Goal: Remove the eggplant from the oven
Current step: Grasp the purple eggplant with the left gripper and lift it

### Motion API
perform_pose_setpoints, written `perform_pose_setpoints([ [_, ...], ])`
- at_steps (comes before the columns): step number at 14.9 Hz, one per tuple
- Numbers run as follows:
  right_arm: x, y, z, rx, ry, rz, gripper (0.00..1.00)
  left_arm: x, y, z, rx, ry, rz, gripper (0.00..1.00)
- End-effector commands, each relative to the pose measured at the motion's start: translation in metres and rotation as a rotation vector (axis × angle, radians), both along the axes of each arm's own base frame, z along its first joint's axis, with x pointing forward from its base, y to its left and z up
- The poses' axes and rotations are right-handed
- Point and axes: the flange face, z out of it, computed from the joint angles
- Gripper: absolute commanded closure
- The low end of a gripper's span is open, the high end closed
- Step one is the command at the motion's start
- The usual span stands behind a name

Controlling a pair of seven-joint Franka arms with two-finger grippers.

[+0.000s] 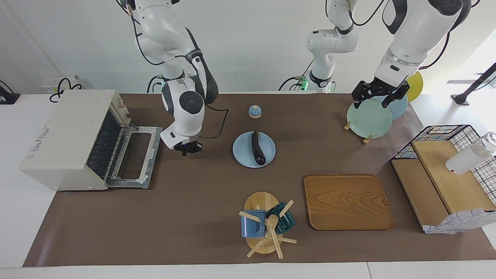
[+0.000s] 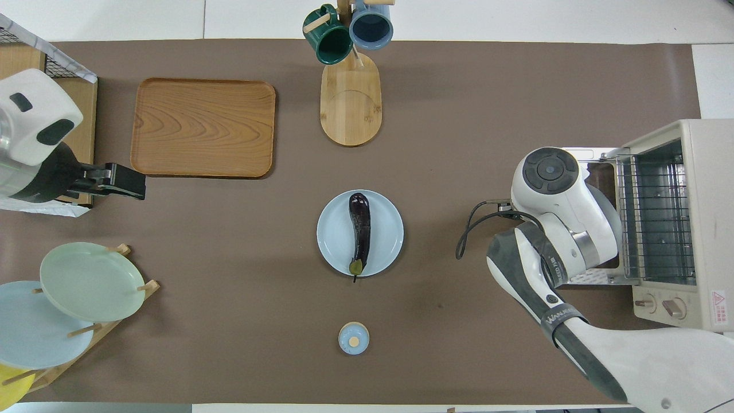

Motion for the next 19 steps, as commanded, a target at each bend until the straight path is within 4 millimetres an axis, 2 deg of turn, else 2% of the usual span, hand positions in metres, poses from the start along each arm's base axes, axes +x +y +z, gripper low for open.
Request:
perform_pose_setpoints([
  [1,-0.013,-0.002,0.006,-0.008,0.0,0.044,0.99,-0.017,-0.045,-0.017,-0.006,-0.042,0.003,0.0],
  [2,-0.013,-0.01,0.005,-0.007,0.003,0.045,0.98,-0.018,-0.072,-0.032,-0.038,-0.032,0.003,0.0],
  [5,-0.012,-0.023,0.004,-0.005,0.018,0.069,0.98,-0.02,-0.13,-0.076,-0.131,-0.03,-0.021,0.0],
  [7,-0.011,-0.036,0.003,-0.009,0.022,0.059,0.97,-0.016,-0.181,-0.123,-0.147,-0.024,-0.03,0.0],
  [8,-0.011,-0.037,0.003,-0.009,0.022,0.058,0.96,-0.017,-0.211,-0.152,-0.153,-0.027,-0.02,0.0],
  [9,-0.011,-0.038,0.003,-0.008,0.023,0.062,0.95,-0.019,-0.232,-0.172,-0.161,-0.035,-0.031,0.0],
  [11,-0.01,-0.042,0.003,-0.007,0.029,0.076,0.94,-0.015,-0.244,-0.203,-0.162,-0.036,-0.04,0.0],
  [12,-0.01,-0.045,0.003,-0.008,0.035,0.092,0.94,-0.017,-0.258,-0.218,-0.168,-0.044,-0.055,0.0],
  [14,-0.007,-0.055,0.006,-0.014,0.046,0.142,0.94,-0.032,-0.295,-0.262,-0.173,-0.045,-0.081,0.0],
  [15,0.0,-0.063,0.013,-0.013,0.045,0.16,0.94,-0.032,-0.299,-0.273,-0.175,-0.047,-0.081,0.0],
  [19,0.019,-0.093,0.061,-0.013,0.05,0.222,0.94,-0.036,-0.298,-0.281,-0.166,-0.039,-0.087,0.0],
])
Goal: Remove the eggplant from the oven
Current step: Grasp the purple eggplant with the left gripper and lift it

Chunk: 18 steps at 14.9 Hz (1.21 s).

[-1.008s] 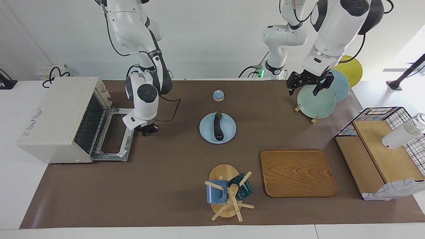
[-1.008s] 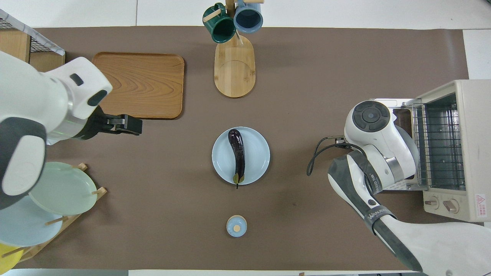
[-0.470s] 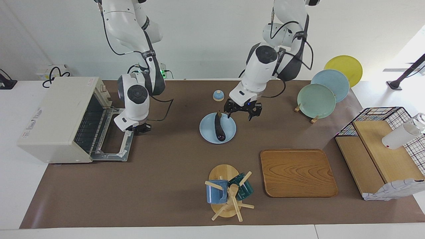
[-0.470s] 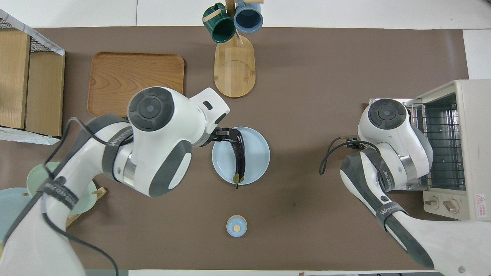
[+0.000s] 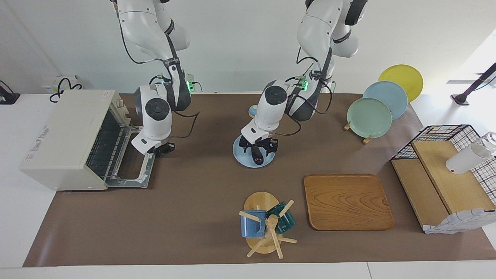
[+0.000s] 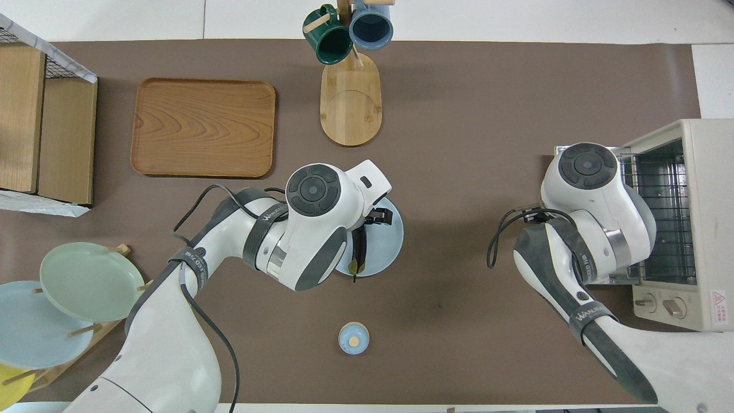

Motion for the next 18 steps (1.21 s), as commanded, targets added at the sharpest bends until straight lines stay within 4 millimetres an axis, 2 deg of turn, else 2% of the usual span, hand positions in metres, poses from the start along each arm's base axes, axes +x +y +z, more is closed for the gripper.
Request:
perform_pose_setpoints([
  [1,0.017,-0.052,0.055,-0.025,-0.045,0.026,0.94,0.002,0.003,0.004,-0.011,-0.008,0.013,0.0],
  [4,0.012,-0.064,0.089,-0.041,-0.035,-0.003,0.94,-0.002,0.005,0.001,0.0,0.004,0.008,0.04],
  [6,0.016,-0.071,0.116,-0.051,-0.003,-0.005,0.93,-0.008,0.004,-0.004,0.005,0.01,0.003,0.05],
  [9,0.01,-0.098,0.142,-0.022,0.021,-0.001,0.9,-0.009,0.005,-0.004,0.005,0.01,0.003,0.12],
  [10,0.007,-0.109,0.15,-0.014,0.014,-0.007,0.9,-0.009,0.005,-0.004,0.006,0.009,0.002,0.19],
  [11,0.003,-0.111,0.156,-0.013,0.018,-0.004,0.89,-0.01,0.006,-0.005,0.007,0.012,0.003,0.29],
  [14,-0.012,-0.118,0.184,-0.017,0.014,-0.024,0.87,-0.009,0.006,-0.005,0.011,0.019,0.003,0.79],
  [15,-0.018,-0.118,0.2,-0.02,0.0,-0.026,0.87,-0.007,0.007,-0.003,0.012,0.02,0.007,0.94],
  [16,-0.022,-0.114,0.217,-0.002,-0.019,-0.034,0.86,-0.005,0.009,-0.002,0.012,0.02,0.008,1.0],
  [18,-0.023,-0.107,0.248,0.137,-0.045,-0.091,0.8,0.004,0.014,0.009,0.013,0.026,0.022,1.0],
])
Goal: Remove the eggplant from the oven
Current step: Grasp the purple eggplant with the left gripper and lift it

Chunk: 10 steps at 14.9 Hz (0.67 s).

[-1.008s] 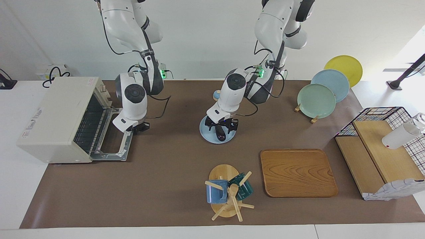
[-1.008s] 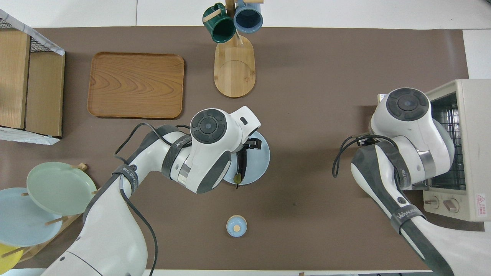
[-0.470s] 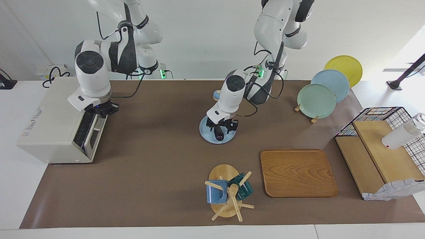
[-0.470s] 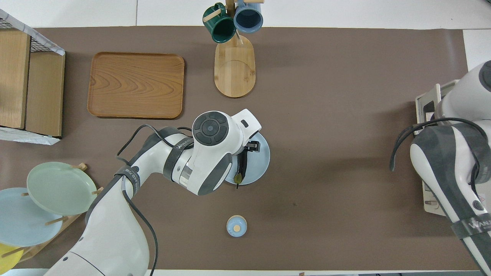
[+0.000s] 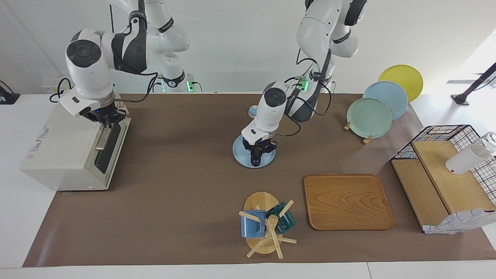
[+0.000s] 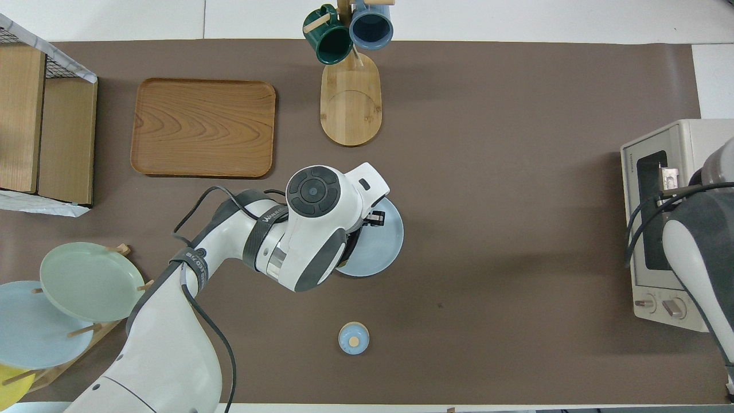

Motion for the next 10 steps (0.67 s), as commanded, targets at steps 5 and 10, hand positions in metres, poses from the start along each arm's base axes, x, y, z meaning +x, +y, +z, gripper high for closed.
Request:
perform_pose_setpoints([
  [5,-0.01,0.024,0.059,0.212,-0.01,-0.027,0.53,0.073,0.059,0.096,-0.015,0.015,0.11,1.0],
  [10,-0.012,0.028,0.066,0.239,-0.008,-0.051,0.0,0.142,0.165,0.103,-0.013,-0.014,0.169,1.0],
])
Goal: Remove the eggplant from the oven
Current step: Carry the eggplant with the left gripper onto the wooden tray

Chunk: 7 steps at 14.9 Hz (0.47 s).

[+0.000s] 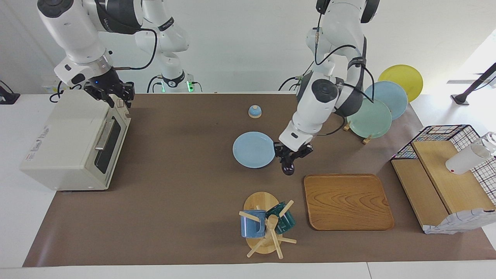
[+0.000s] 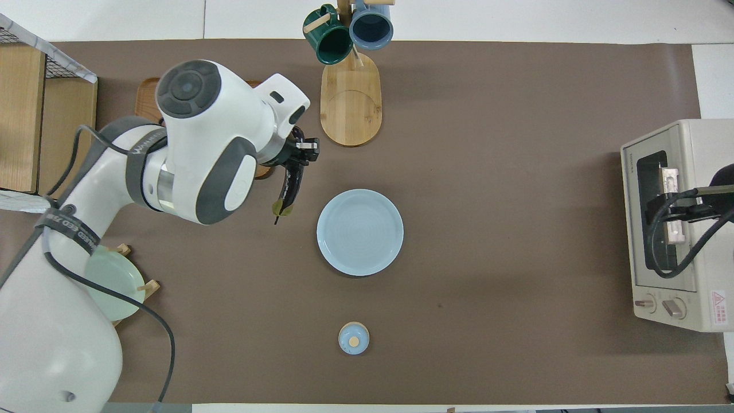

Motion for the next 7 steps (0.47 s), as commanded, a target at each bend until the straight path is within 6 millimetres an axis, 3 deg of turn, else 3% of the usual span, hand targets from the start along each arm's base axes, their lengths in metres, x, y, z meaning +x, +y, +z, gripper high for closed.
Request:
perform_pose_setpoints([
  [1,0.004,-0.004,0.005,0.032,0.005,-0.014,0.0,0.035,0.059,-0.012,0.003,0.005,0.0,1.0],
  [4,0.009,0.006,0.005,0.033,0.006,0.002,0.0,0.067,0.087,-0.019,0.009,-0.015,0.023,1.0],
  [7,0.024,0.006,-0.009,0.028,0.053,0.005,0.0,0.09,0.116,-0.041,0.046,-0.044,-0.012,1.0],
])
